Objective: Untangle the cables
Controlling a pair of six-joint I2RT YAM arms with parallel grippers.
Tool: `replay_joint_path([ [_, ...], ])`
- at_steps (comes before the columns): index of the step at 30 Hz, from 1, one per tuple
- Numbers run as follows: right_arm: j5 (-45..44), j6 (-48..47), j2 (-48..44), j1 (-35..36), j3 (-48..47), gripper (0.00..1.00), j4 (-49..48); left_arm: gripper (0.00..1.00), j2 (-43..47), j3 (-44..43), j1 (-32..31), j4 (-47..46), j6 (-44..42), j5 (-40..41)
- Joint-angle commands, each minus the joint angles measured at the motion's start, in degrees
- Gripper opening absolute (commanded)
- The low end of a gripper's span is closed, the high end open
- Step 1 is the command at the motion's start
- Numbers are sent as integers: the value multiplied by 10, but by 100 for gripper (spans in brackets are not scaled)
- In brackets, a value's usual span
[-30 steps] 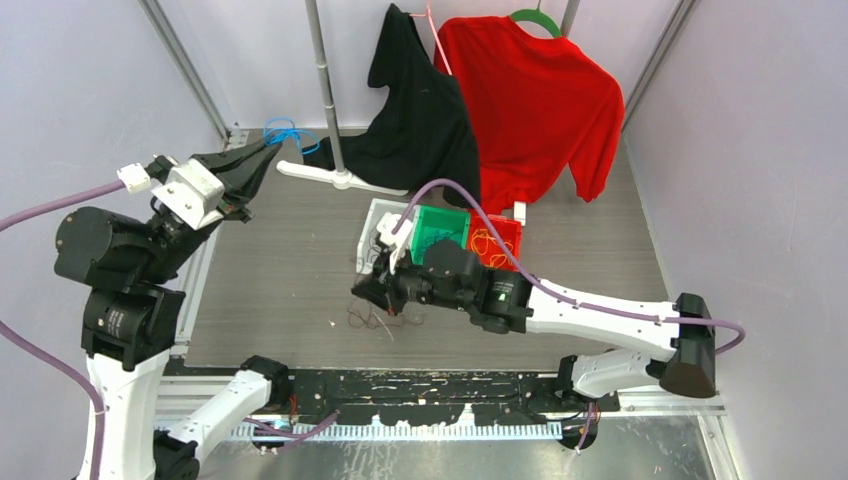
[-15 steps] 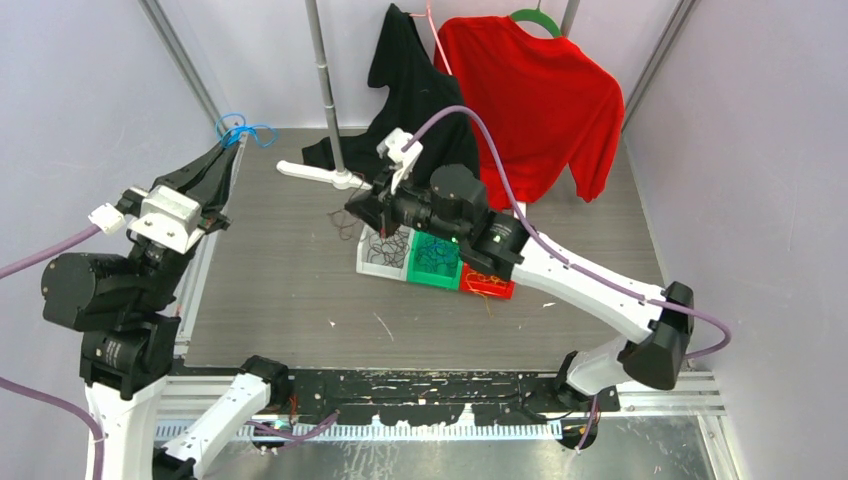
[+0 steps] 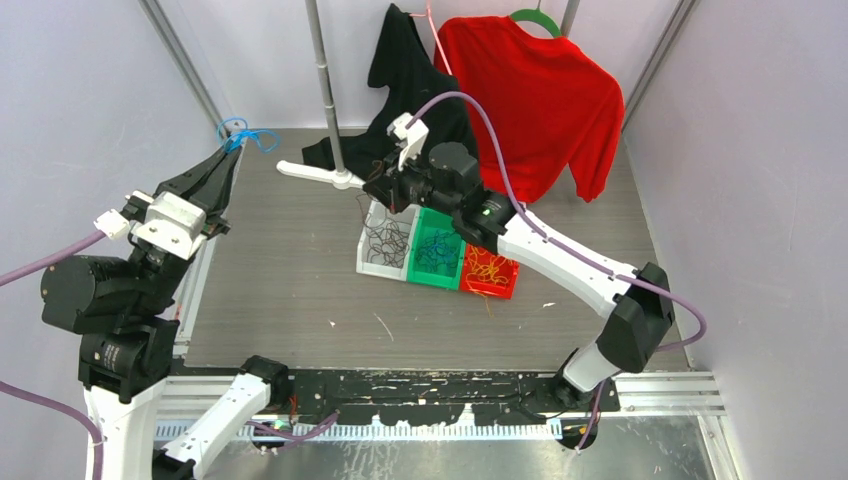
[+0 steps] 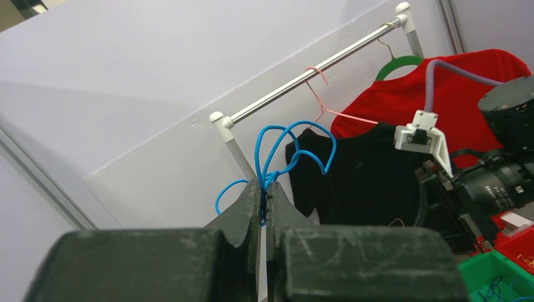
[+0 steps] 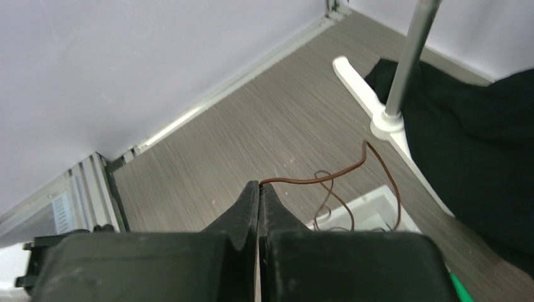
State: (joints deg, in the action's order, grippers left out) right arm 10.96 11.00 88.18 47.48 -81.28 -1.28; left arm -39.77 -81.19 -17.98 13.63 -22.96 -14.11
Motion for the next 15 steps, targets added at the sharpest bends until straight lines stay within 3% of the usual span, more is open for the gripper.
replay_joint_path([
  [1,0,0,13,-7,26,1,-28,0,0,-7,2,-1,-1,-22],
  [15,-94,-8,113,-13,14,1,80,0,-3,-12,2,18,0,-42],
])
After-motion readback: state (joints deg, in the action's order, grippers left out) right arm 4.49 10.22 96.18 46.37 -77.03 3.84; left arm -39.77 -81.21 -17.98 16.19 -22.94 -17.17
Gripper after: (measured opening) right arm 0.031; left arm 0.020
